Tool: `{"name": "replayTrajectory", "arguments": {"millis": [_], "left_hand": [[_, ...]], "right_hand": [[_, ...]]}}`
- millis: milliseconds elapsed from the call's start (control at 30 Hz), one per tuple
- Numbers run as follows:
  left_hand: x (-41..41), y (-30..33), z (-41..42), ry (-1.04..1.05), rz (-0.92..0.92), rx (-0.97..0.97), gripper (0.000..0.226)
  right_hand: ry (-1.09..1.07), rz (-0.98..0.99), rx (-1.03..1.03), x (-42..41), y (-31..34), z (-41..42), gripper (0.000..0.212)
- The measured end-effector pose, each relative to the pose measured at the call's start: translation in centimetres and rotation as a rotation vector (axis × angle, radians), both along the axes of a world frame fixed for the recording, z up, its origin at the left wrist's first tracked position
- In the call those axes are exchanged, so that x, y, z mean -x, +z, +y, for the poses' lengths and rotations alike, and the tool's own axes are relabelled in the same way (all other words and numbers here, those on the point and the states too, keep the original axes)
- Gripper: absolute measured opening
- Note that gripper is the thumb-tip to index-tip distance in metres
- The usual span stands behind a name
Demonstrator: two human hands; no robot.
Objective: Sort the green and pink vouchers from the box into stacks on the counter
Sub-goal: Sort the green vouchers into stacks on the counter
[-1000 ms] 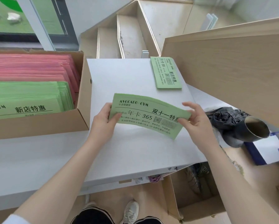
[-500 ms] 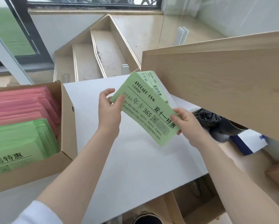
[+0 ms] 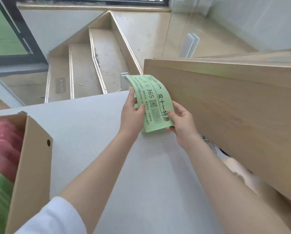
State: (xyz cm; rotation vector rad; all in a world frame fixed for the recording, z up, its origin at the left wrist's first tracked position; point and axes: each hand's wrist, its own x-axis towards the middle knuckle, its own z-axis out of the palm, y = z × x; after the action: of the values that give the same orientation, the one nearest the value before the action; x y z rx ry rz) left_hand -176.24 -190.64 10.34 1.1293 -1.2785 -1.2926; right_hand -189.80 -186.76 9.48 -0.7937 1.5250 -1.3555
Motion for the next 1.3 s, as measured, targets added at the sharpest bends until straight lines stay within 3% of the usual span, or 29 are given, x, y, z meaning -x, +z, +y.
{"name": "replayTrajectory", "arguments": {"millis": [133, 333, 433, 500, 567, 667, 767, 967, 1100, 1300], "left_hand": [[0.8, -0.4, -3.0, 0.006, 0.048, -0.039, 0.062], [1.1, -4.2, -4.0, -0.064, -0.411, -0.199, 0.032], [0.8, -4.5, -3.8, -0.044, -0.523, -0.144, 0.032], [0.7, -4.5, -3.9, -0.029, -0.532, -0.141, 0.040], [0.5, -4.6, -4.0, -0.027, -0.387, -0.218, 0.044], [0.8, -5.6, -4.4, -0.042, -0.026, -0.375, 0.052], [1.6, -6.1, -4.5, -0.048, 0.122, -0.433, 0.052], [1.9, -5.6, -4.8, -0.037, 0.241, -0.405, 0.030], [1.9, -5.3, -7.3, 0.040, 0.190, -0.413, 0.051], [2.5, -5.2, -11.5, 0.023, 0.152, -0.426, 0.045]], "right_hand": [[-0.003, 0.112, 0.035, 1.3, 0.1, -2.7, 0.031], [0.165, 0.490, -0.255, 2.1, -2.6, -3.6, 0.023], [0.206, 0.758, -0.316, 2.3, -3.0, -3.3, 0.021], [0.199, 0.878, -0.354, 2.7, -3.5, -3.8, 0.032], [0.209, 0.771, -0.348, 2.7, -3.6, -4.9, 0.041], [0.196, 0.389, -0.266, 2.1, -3.1, -6.3, 0.046], [0.211, 0.121, -0.233, 1.9, -2.3, -7.6, 0.049], [0.299, 0.135, -0.281, 2.8, -2.0, -8.8, 0.048], [0.256, 0.103, -0.248, 2.8, -1.6, -10.6, 0.046], [0.354, 0.116, -0.232, 2.7, -1.9, -13.5, 0.042]]}}
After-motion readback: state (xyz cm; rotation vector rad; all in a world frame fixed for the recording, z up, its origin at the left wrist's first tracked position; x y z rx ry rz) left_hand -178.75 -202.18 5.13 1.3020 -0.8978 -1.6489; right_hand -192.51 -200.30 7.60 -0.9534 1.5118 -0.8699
